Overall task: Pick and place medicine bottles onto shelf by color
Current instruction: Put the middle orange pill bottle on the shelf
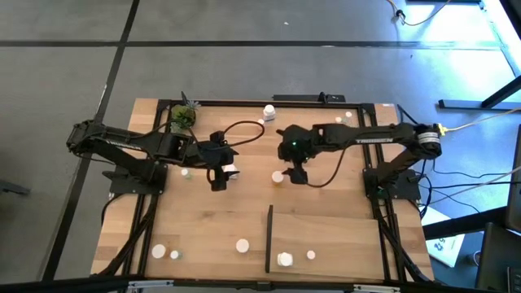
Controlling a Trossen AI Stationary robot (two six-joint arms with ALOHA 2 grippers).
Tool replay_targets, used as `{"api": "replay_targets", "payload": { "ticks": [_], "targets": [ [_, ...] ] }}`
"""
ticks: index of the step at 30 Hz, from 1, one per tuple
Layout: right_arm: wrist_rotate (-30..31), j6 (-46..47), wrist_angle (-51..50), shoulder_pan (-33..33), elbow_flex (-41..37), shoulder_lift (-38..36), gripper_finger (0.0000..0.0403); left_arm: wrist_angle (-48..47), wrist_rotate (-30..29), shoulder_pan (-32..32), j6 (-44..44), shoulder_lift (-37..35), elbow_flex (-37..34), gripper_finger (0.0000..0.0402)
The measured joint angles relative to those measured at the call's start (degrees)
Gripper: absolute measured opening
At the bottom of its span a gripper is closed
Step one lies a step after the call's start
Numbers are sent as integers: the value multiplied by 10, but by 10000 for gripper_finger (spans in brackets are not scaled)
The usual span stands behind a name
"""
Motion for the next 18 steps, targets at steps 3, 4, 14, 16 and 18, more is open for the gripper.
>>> {"api": "replay_targets", "payload": {
  "ticks": [3, 4, 14, 16, 18],
  "targets": [
    [-5, 1, 26, -1, -17, 15, 313, 0, 0, 0, 0, 0, 0, 277],
    [-8, 1, 28, -1, -22, 20, 313, -1, 0, 0, 0, 0, 0, 277],
    [-31, -13, 62, -1, -29, 76, 313, 0, 0, 0, 0, 0, 0, 277],
    [-38, -13, 65, -1, -29, 78, 313, 0, 0, 0, 0, 0, 0, 277],
    [-39, -13, 70, 0, -29, 78, 313, 0, 0, 0, 0, 0, 0, 277]
  ]
}}
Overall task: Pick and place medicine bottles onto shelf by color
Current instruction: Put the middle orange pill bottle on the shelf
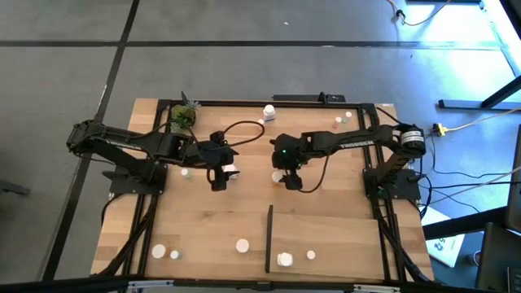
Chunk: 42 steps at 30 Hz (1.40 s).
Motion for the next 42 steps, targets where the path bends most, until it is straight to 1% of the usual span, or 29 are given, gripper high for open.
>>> {"api": "replay_targets", "payload": {
  "ticks": [34, 38, 42],
  "targets": [
    [7, -19, 31, 6, 0, 46, 312, 0, 0, 0, 0, 0, 0, 277],
    [10, -19, 37, 6, 0, 46, 301, 0, 0, 0, 0, 0, 0, 277],
    [9, -14, 41, 6, 0, 46, 276, 0, 0, 0, 0, 0, 0, 277]
  ]
}}
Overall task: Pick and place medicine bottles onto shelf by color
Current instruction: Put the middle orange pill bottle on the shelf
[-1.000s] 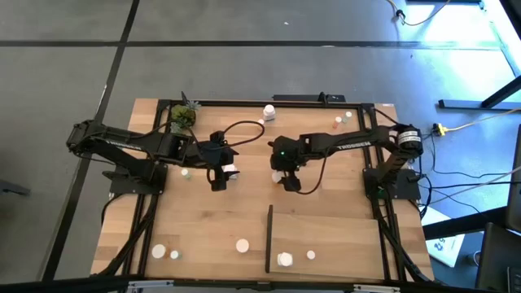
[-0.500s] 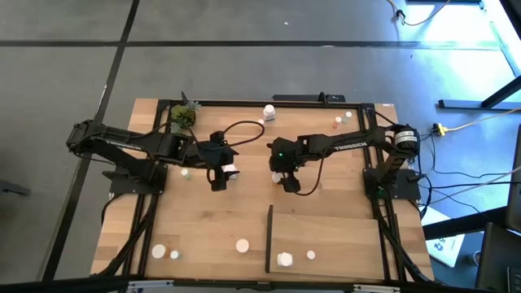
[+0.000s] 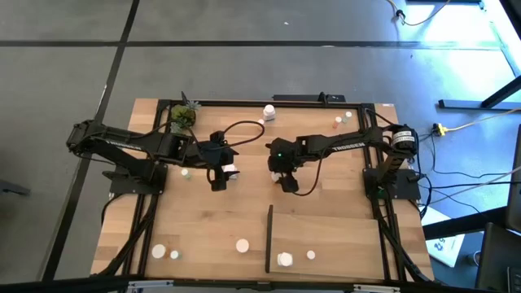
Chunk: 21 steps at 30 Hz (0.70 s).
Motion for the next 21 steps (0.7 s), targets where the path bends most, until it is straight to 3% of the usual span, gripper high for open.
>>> {"api": "replay_targets", "payload": {
  "ticks": [10, 21],
  "targets": [
    [-4, 16, 0, 4, 0, 0, 216, 0, 0, 0, 0, 0, 0, 277],
    [-4, 19, -56, 13, 34, -7, 214, 0, 0, 0, 0, 0, 0, 277]
  ]
}}
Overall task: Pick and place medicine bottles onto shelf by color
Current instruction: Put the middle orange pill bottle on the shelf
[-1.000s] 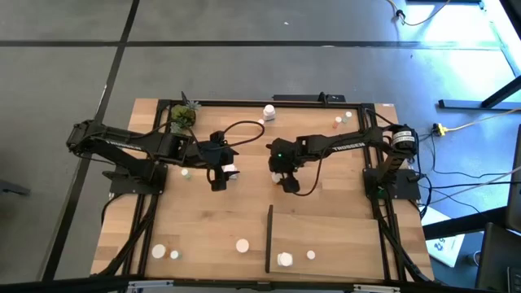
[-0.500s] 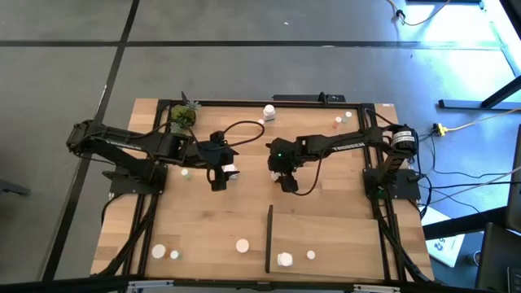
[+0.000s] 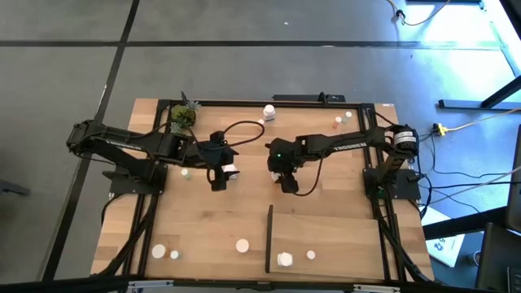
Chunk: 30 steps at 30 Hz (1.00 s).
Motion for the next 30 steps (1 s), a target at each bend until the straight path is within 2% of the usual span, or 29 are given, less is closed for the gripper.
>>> {"api": "replay_targets", "payload": {
  "ticks": [6, 12, 19, 27, 30],
  "targets": [
    [-1, 11, -66, 13, 52, -9, 216, 0, 0, 0, 0, 0, 0, 277],
    [4, 49, -91, 34, 69, -62, 216, 0, 0, 0, 0, 0, 0, 277],
    [108, 112, -155, 88, 69, -144, 218, 0, 0, 0, 0, 0, 0, 277],
    [213, 291, -259, 177, 68, -216, 219, 0, 0, 0, 0, 0, 0, 277],
    [226, 357, -282, 209, 68, -233, 219, 0, 0, 0, 0, 0, 0, 277]
  ]
}}
